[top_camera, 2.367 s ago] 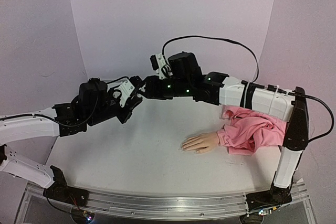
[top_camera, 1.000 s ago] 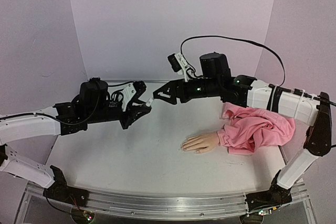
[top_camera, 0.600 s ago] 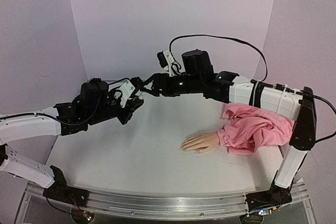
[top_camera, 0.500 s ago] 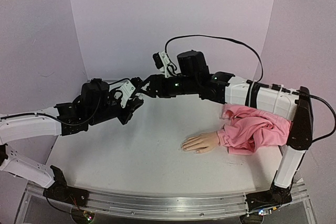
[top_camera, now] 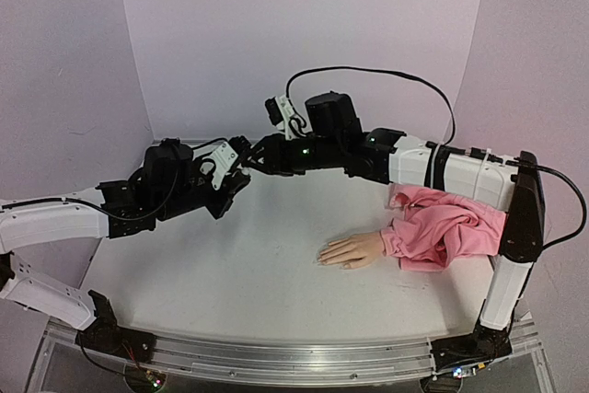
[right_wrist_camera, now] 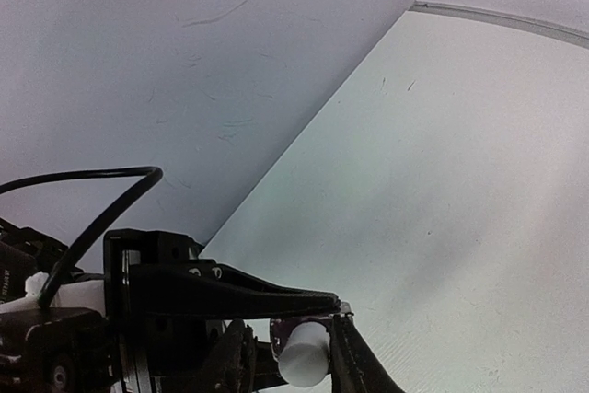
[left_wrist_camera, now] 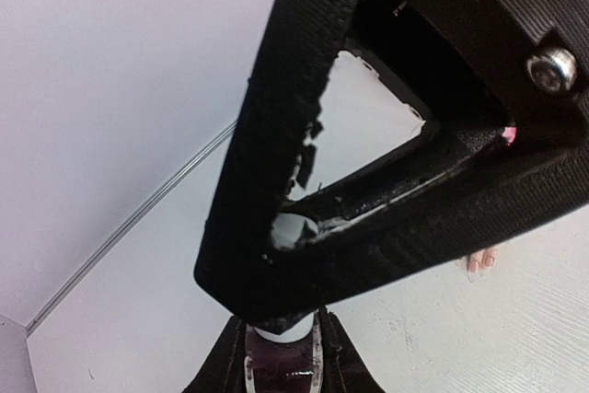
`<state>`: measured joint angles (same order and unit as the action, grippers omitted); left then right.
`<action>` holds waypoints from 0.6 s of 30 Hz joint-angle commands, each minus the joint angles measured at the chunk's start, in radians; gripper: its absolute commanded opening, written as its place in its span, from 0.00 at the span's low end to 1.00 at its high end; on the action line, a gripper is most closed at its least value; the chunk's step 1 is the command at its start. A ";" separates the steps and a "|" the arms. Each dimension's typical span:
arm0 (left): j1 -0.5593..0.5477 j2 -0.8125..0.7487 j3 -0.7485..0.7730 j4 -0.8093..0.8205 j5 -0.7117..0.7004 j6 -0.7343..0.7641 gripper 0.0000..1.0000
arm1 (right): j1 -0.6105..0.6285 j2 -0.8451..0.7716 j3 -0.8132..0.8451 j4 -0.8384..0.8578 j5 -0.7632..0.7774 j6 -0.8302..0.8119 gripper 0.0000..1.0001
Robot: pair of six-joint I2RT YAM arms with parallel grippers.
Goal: Paint the nails
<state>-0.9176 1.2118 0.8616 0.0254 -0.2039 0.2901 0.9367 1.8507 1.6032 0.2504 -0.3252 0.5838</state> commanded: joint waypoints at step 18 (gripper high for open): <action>0.003 -0.071 0.017 0.031 0.262 -0.039 0.00 | -0.009 -0.025 -0.043 0.061 -0.129 -0.117 0.00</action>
<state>-0.9169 1.2049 0.8616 0.0059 -0.1471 0.2607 0.9306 1.8610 1.5883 0.2684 -0.3557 0.5774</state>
